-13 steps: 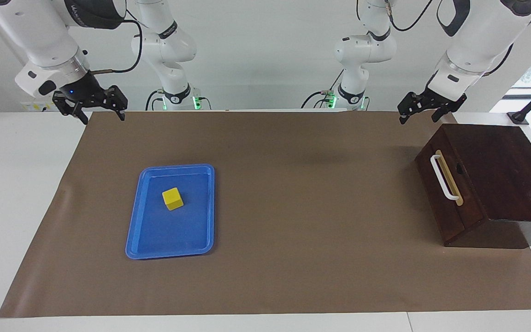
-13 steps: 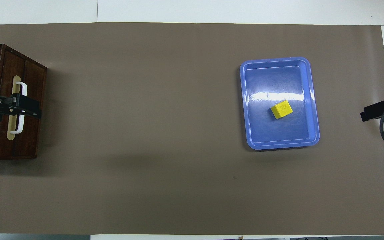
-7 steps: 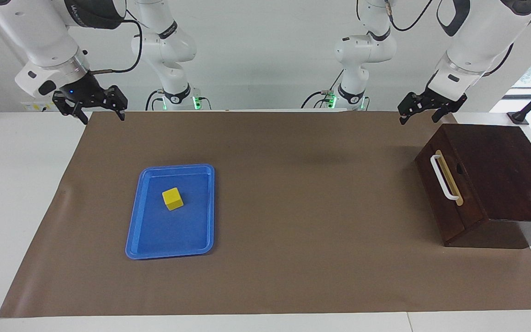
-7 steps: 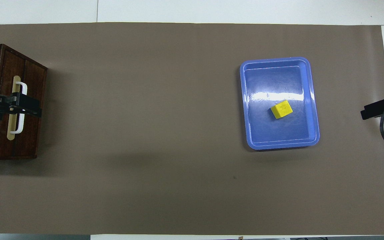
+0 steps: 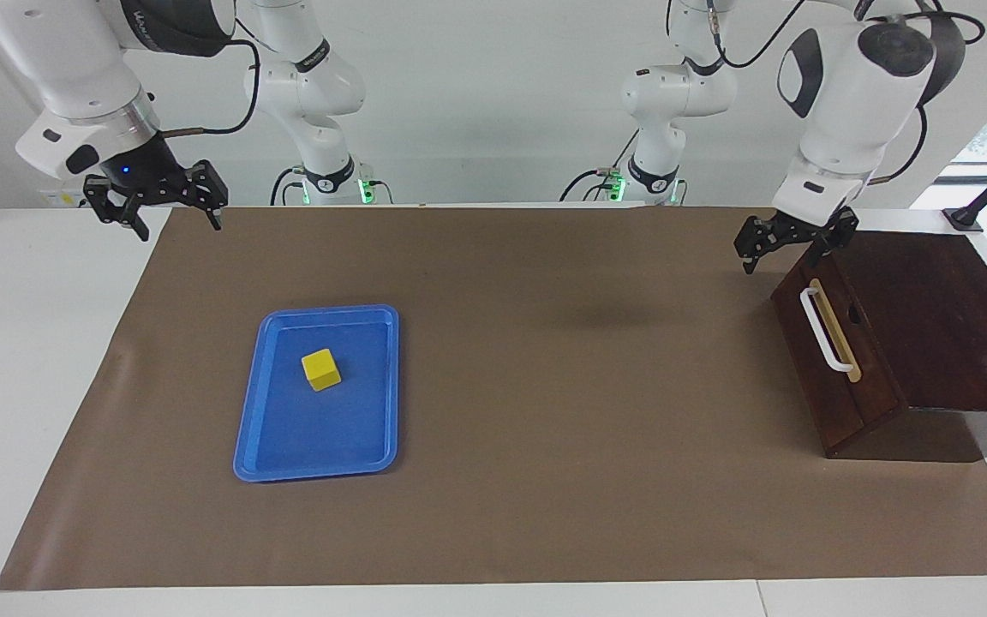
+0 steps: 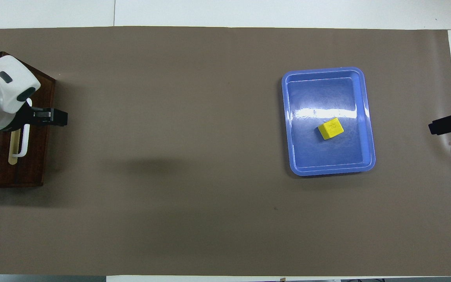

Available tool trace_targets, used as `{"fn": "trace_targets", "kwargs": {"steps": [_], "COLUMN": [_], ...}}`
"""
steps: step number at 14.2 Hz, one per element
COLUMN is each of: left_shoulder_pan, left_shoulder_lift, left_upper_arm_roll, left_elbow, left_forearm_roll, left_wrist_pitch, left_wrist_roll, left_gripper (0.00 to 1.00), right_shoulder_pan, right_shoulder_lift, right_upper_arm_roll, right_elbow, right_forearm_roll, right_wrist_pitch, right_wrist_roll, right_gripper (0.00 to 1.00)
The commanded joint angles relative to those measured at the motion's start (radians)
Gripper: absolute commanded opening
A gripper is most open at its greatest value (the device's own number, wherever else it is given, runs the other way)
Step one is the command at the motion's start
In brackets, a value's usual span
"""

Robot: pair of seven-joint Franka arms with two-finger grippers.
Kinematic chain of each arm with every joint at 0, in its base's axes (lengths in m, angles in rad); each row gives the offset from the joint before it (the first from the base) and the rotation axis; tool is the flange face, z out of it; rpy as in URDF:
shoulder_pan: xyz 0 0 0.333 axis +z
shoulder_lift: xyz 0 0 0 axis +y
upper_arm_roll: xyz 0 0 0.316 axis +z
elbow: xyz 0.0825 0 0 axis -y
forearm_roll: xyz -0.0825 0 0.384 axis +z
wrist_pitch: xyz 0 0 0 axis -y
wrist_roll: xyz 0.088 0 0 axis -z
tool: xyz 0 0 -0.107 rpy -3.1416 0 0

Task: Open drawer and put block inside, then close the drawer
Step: 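Pull the wooden drawer open with the left gripper while the right gripper reaches the tray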

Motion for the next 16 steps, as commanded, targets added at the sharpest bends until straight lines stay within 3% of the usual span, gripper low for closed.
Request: {"fn": "trace_targets", "kwargs": {"steps": [1, 5, 13, 16], "left_shoulder_pan": [-0.014, 0.006, 0.116, 0.107], "left_shoulder_lift": [0.04, 0.112, 0.112, 0.117], "left_upper_arm_roll": [0.008, 0.009, 0.009, 0.006], "left_elbow": [-0.116, -0.123, -0.22, -0.241], "left_forearm_roll": [0.182, 0.265, 0.299, 0.299], "left_wrist_pitch": [0.148, 0.225, 0.379, 0.41], "left_wrist_roll": [-0.003, 0.0, 0.055, 0.04], "left_gripper": [1.0, 1.0, 1.0, 1.0], "right_shoulder_pan": [-0.022, -0.034, -0.087, -0.094], "right_shoulder_lift": [-0.004, 0.02, 0.232, 0.303], "right_upper_arm_roll": [0.011, 0.006, 0.003, 0.0], "right_elbow": [-0.043, -0.084, -0.111, -0.108], "right_forearm_roll": [-0.009, 0.088, 0.331, 0.431], "right_wrist_pitch": [0.053, 0.067, 0.148, 0.159], "right_wrist_roll": [0.02, 0.227, 0.68, 0.821], "right_gripper": [1.0, 1.0, 1.0, 1.0]}}
